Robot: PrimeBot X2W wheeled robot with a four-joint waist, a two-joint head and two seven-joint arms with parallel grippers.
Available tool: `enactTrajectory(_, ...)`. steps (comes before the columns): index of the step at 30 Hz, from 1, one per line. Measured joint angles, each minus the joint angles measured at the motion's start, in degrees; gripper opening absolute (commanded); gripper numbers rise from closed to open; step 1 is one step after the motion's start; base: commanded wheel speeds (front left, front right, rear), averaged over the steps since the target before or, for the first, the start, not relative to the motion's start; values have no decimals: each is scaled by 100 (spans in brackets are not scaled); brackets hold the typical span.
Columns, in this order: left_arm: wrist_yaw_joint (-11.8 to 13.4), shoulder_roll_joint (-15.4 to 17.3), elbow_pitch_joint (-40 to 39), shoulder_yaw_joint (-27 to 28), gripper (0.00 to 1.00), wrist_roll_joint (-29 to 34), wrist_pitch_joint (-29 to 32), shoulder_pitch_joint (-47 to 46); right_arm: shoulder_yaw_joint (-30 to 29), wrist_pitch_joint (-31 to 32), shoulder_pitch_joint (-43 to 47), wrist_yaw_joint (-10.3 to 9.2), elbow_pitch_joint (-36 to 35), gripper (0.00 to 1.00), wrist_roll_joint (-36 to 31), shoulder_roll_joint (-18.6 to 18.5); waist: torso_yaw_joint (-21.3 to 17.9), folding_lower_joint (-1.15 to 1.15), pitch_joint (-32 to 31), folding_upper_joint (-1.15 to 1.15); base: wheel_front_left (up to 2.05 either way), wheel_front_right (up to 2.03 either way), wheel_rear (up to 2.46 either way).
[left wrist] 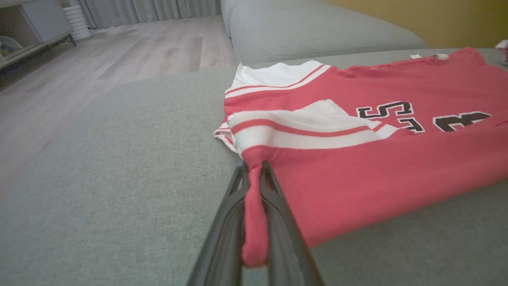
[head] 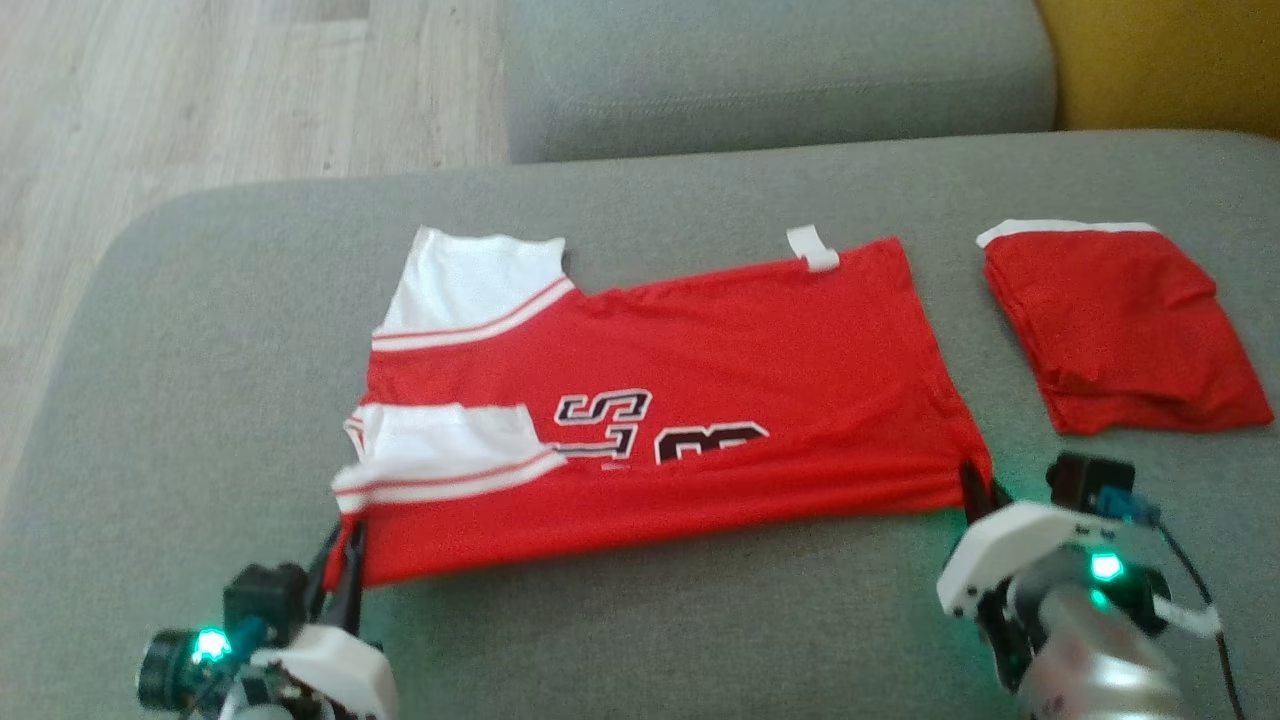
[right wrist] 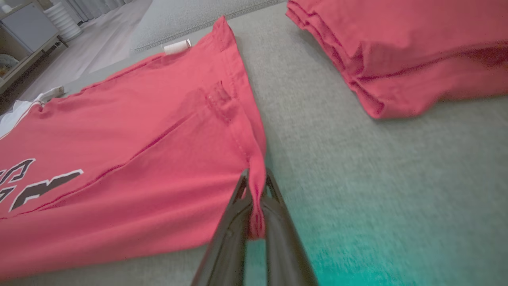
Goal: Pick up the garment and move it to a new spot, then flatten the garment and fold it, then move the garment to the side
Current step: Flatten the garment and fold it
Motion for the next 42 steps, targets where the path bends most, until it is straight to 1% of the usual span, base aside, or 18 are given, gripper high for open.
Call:
enactTrajectory(3,-10,8,-168,-88,0,-7,224,236,-13,-4,241,0,-7,0,47,0,-53,0,-120,0,0,0,0)
enactTrajectory(7,-20,77,-392,-103,0,-15,466,458,83,-4,339,0,-56,0,212,0,-101,1,-148,0,0,0,0)
enactTrajectory(15,83,126,-699,-108,0,-73,622,511,194,-29,340,0,-245,0,291,-1,-95,1,-140,0,0,0,0)
enactTrajectory(16,101,126,-702,-109,0,-75,621,511,197,-29,342,0,-291,67,291,-1,-92,1,-136,0,0,0,0)
enactTrajectory(17,102,126,-704,-109,0,-101,611,511,179,-30,343,0,-341,100,291,-1,-90,1,-132,0,0,0,0)
enactTrajectory(18,104,126,-706,-111,31,-114,606,511,170,-30,344,0,-388,100,292,-1,-87,1,-130,0,0,0,0)
enactTrajectory(19,146,134,-705,-112,54,-114,599,511,147,-47,359,0,-493,100,293,-8,-84,1,-126,0,0,0,0)
enactTrajectory(20,170,144,-705,-108,100,-114,564,511,132,-47,378,0,-587,100,294,-11,-87,1,-123,0,0,0,0)
enactTrajectory(21,248,148,-723,-92,100,-114,464,510,154,-48,452,0,-902,100,305,-11,-99,1,-114,0,0,0,0)
enactTrajectory(23,303,146,-771,-71,100,-114,333,509,256,-51,556,0,-1358,100,426,-11,-118,1,-101,0,0,0,0)
enactTrajectory(25,356,141,-870,-46,100,-120,130,497,379,-54,707,0,-1990,100,450,-11,-144,1,-83,0,0,0,0)
enactTrajectory(28,356,118,-1022,-40,100,-156,-140,418,438,-54,990,-1,-2962,100,335,-10,-164,1,-34,0,0,0,0)
enactTrajectory(32,339,63,-1276,-24,100,-146,-328,56,573,-54,1432,0,-3784,100,404,-8,-202,1,69,0,0,0,0)
enactTrajectory(34,283,44,-1417,-29,100,-101,-356,-220,603,-54,1587,-1,-4047,100,407,-8,-225,1,144,0,0,0,0)
enactTrajectory(35,283,44,-1417,-29,100,-101,-356,-220,603,-54,1587,-1,-4047,100,407,-8,-225,1,144,0,0,0,0)
enactTrajectory(39,63,89,-1489,-45,100,-18,-403,-789,672,-54,1644,-1,-4473,100,467,-8,-286,2,352,0,0,0,0)
enactTrajectory(40,11,131,-1473,-46,100,1,-402,-934,703,-54,1641,0,-4576,100,482,-8,-306,2,418,0,0,0,0)
enactTrajectory(42,-212,347,-1287,-64,100,53,-245,-1469,727,-53,1639,0,-4837,100,512,-8,-369,2,650,0,0,0,0)
